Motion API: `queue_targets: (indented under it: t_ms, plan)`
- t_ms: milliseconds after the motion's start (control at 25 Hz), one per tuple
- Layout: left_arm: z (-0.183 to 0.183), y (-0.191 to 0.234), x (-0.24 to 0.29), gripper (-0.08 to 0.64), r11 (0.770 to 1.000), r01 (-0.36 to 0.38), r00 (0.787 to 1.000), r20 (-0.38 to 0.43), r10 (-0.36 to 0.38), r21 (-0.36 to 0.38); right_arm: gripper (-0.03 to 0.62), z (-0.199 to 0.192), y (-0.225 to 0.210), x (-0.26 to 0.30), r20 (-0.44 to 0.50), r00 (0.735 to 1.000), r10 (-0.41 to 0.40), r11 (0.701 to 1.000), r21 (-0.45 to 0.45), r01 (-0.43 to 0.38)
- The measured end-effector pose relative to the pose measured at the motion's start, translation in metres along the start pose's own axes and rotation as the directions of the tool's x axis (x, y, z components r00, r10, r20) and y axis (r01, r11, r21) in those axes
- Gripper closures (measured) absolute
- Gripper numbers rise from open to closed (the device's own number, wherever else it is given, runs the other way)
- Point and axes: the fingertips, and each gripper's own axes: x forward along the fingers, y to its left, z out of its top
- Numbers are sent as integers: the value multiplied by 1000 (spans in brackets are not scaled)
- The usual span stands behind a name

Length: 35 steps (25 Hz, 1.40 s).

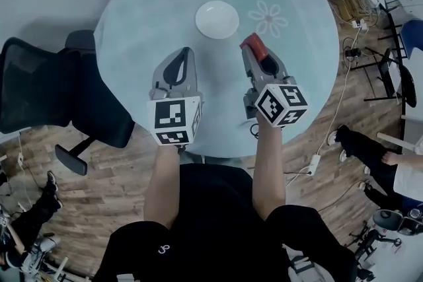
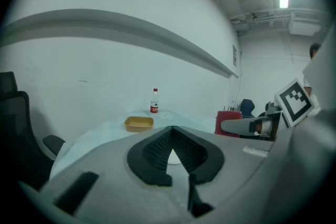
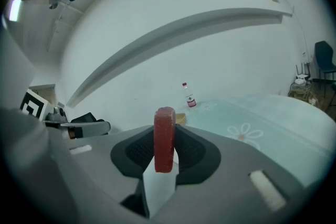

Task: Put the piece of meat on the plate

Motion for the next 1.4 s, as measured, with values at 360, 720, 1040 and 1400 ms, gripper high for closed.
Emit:
queue_targets:
  t_ms: [360,720,1040,1400]
  plan:
    - [-26,30,22,566,999,42,996,-78,-45,-33,489,-69,-15,100,-338,938,79,997,17,-78]
    - [-42,84,32,566,997,-6,992,-124,-3,-72,489,-125,-39,197,-639,759,121,993,74,-96]
    - [-53,120,29,566,993,-50,989,-141,35,-107,489,-136,-41,233,-674,711,199,970,238,-46]
    - [-46,127,25,566,993,-36,992,-126,22,-108,418,-140,-59,230,-698,708,108,980,193,41]
